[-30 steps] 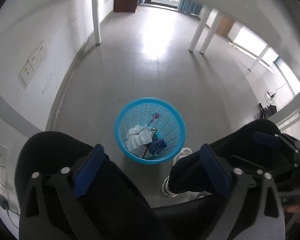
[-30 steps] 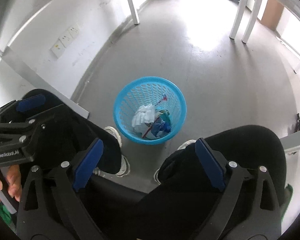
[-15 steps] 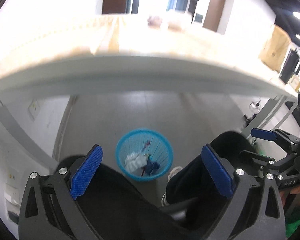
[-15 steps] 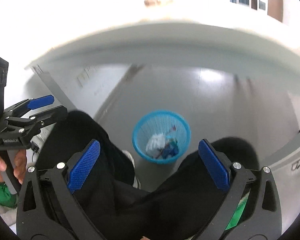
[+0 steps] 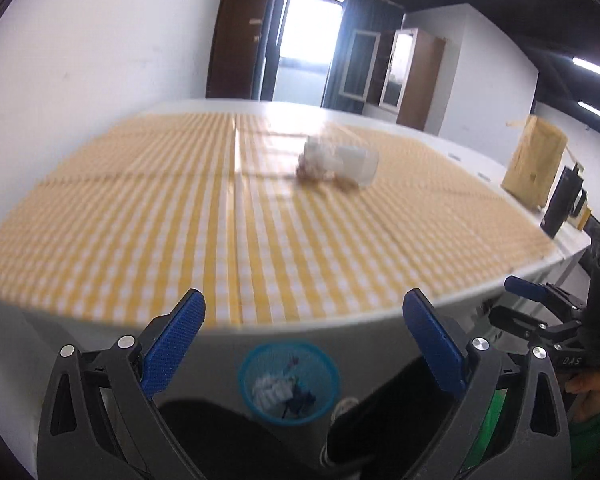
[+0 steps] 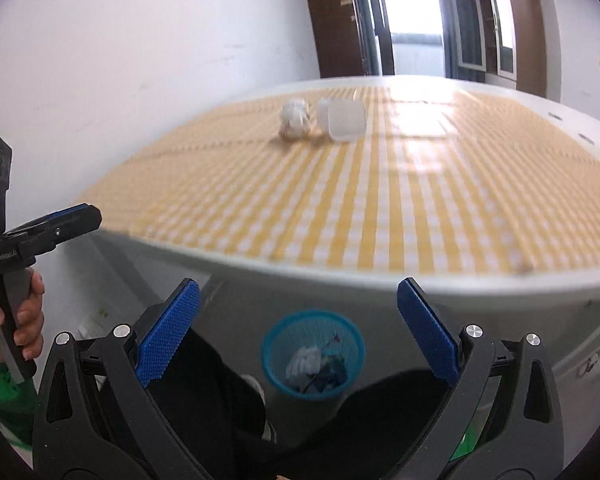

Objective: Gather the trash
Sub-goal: 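Grasp the crumpled plastic bag with left tool while right tool grasps the white cup rim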

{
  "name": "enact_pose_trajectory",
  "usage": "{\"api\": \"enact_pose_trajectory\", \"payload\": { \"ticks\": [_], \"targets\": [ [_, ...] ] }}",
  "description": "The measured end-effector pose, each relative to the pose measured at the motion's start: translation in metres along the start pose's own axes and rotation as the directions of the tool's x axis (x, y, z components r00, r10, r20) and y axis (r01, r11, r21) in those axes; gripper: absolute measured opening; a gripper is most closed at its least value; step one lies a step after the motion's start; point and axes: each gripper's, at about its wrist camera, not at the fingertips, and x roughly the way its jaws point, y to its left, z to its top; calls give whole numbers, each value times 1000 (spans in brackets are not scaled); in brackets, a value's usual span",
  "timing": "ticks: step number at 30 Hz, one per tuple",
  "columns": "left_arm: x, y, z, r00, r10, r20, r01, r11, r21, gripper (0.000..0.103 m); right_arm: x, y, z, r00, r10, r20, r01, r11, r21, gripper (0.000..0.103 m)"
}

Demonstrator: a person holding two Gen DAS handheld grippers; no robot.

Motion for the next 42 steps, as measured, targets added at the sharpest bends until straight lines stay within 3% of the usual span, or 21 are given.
{"api": "enact_pose_trajectory", "payload": {
  "ticks": [7, 11, 23, 42],
  "targets": [
    [17, 0, 43, 999, -14, 39, 14, 1000, 11, 97, 16, 4, 41, 999, 19, 32, -18, 1000, -23, 94],
    [37, 1, 63, 999, -22, 25, 22, 1000, 9, 97, 38, 6, 64, 999, 33, 3, -33, 999, -35, 87],
    [98, 23, 110, 999, -13, -33, 13, 1000, -21, 96, 104, -11, 113, 996, 41, -74, -43, 999, -25, 80],
    [179, 32, 148, 989, -66, -129, 52, 993, -106, 95, 183, -39, 158, 979, 95, -182, -86, 995, 59, 47]
  ]
}}
